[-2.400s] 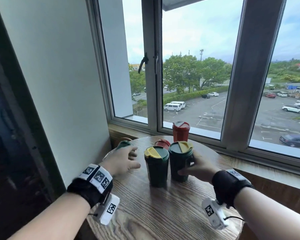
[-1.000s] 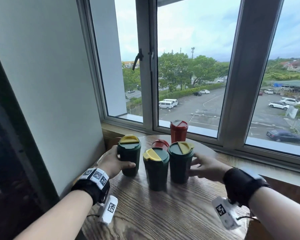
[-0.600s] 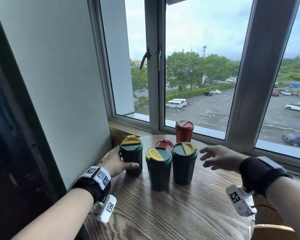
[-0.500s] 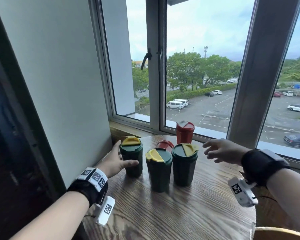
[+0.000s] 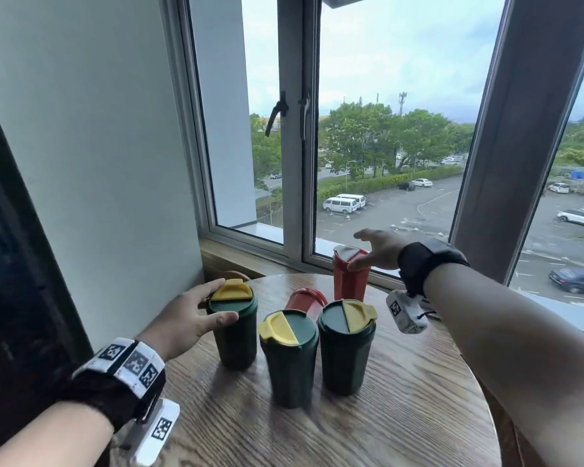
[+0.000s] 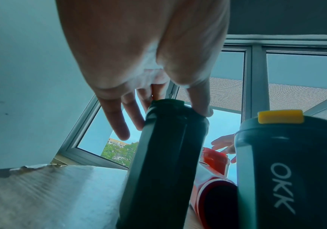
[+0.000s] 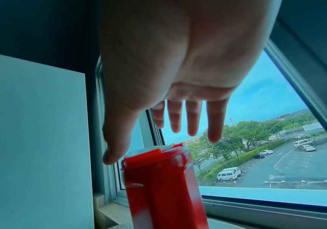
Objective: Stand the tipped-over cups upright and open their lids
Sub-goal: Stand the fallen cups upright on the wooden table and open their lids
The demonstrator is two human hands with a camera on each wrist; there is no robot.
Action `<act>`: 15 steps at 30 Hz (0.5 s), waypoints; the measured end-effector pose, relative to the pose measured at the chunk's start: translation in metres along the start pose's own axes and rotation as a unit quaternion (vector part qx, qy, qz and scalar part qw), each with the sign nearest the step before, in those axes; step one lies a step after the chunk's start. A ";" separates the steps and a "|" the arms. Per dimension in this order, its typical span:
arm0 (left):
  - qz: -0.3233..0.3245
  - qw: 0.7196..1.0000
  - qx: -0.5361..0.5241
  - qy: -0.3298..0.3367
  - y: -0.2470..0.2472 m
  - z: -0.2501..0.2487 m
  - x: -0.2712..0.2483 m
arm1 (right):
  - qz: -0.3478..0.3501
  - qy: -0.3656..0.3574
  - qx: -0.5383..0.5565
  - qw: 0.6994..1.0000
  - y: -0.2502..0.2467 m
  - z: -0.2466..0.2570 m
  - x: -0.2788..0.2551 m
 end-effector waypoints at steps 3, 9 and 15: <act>0.001 1.000 -0.023 0.004 0.000 0.004 0.001 | 0.027 0.002 -0.002 1.000 0.008 0.000 0.019; -0.001 1.000 -0.011 0.008 0.000 0.000 0.000 | 0.051 -0.003 0.002 0.999 0.016 0.000 0.029; -0.010 1.000 0.006 0.003 0.001 -0.007 -0.002 | 0.040 0.001 0.003 0.999 0.014 0.001 0.020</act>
Point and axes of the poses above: each hand's wrist, its own x-axis towards the middle knuckle, its own y-axis out of the palm, z = x × y, the point moved 7 cm from there along x, towards the middle knuckle, and after that the axes turned 8 degrees about z, right-handed, at the moved point
